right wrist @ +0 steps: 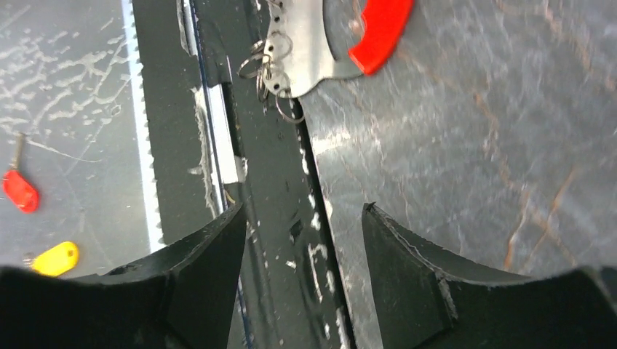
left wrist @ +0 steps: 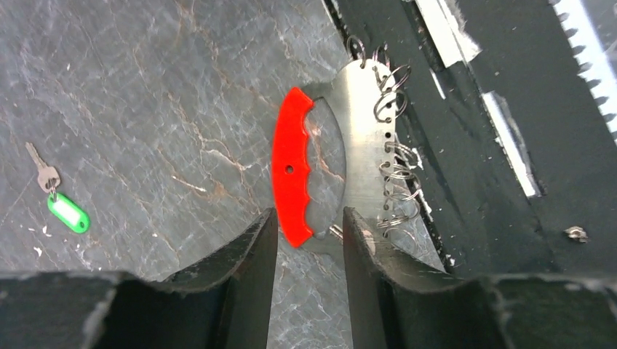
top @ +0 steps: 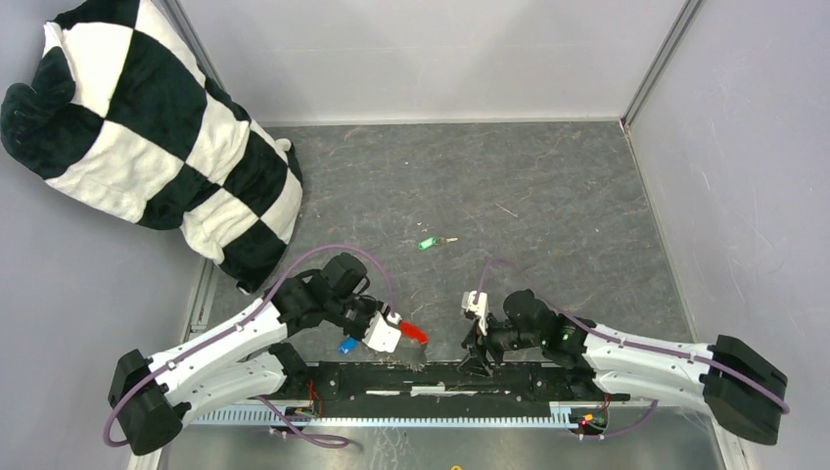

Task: Put the keys on the keyring
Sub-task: Adjust the key on the keyring.

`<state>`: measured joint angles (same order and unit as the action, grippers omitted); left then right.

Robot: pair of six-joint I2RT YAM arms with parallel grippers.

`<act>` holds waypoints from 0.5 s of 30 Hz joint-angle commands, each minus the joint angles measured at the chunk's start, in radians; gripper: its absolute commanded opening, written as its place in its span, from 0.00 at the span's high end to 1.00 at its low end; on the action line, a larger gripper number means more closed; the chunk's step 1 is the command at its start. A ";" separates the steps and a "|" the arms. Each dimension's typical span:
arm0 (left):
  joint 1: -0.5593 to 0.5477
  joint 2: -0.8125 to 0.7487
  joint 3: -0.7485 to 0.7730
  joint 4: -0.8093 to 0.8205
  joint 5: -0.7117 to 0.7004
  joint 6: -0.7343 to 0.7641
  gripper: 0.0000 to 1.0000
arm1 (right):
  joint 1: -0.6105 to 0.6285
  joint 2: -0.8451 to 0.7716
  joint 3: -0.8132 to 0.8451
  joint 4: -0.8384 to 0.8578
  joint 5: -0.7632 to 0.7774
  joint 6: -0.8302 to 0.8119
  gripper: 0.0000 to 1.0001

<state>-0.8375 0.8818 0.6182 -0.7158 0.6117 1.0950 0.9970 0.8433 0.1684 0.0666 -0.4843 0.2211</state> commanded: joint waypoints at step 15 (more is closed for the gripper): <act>0.004 -0.336 -0.101 0.119 -0.126 -0.080 0.39 | 0.272 0.347 0.149 0.319 0.194 -0.378 0.48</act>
<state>-0.8371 0.5755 0.5224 -0.6037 0.5018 1.0786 1.2354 1.1648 0.2703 0.2981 -0.3126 -0.0990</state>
